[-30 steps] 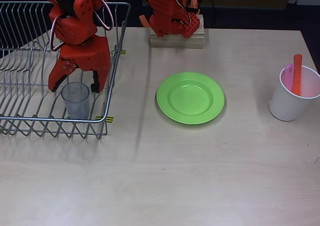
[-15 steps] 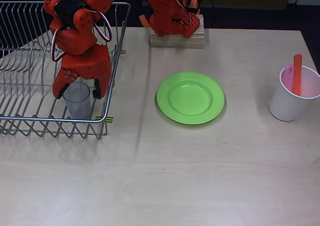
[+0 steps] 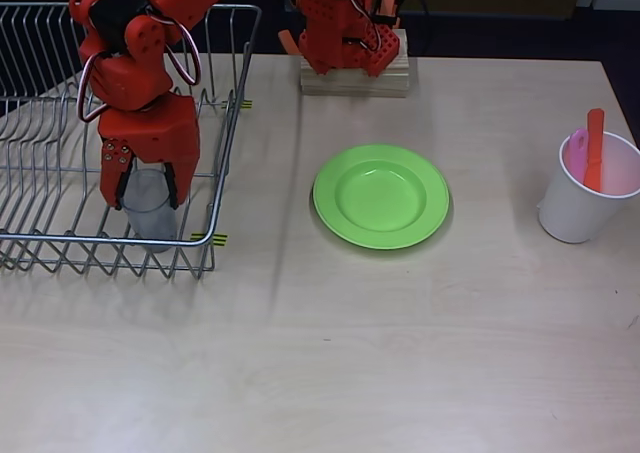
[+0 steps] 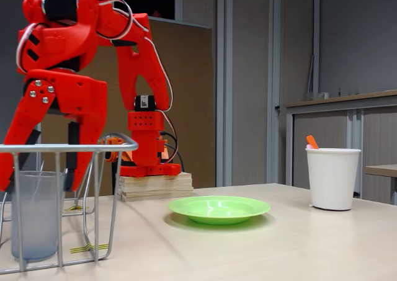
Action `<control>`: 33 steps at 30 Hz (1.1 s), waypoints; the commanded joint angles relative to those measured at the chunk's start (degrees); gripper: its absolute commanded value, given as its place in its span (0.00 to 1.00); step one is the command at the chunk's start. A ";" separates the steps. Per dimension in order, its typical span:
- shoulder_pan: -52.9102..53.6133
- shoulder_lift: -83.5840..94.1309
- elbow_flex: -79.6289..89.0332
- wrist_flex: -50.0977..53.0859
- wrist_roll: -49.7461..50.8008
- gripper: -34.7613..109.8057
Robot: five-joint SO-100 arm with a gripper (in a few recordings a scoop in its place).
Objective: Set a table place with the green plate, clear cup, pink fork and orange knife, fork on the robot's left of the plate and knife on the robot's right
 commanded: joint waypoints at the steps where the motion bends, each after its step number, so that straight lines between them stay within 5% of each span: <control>1: 1.85 1.76 -2.20 2.46 -2.02 0.37; 15: 2.29 21.97 -11.69 13.36 -7.38 0.36; 33: -37.09 17.93 -11.25 15.64 16.17 0.37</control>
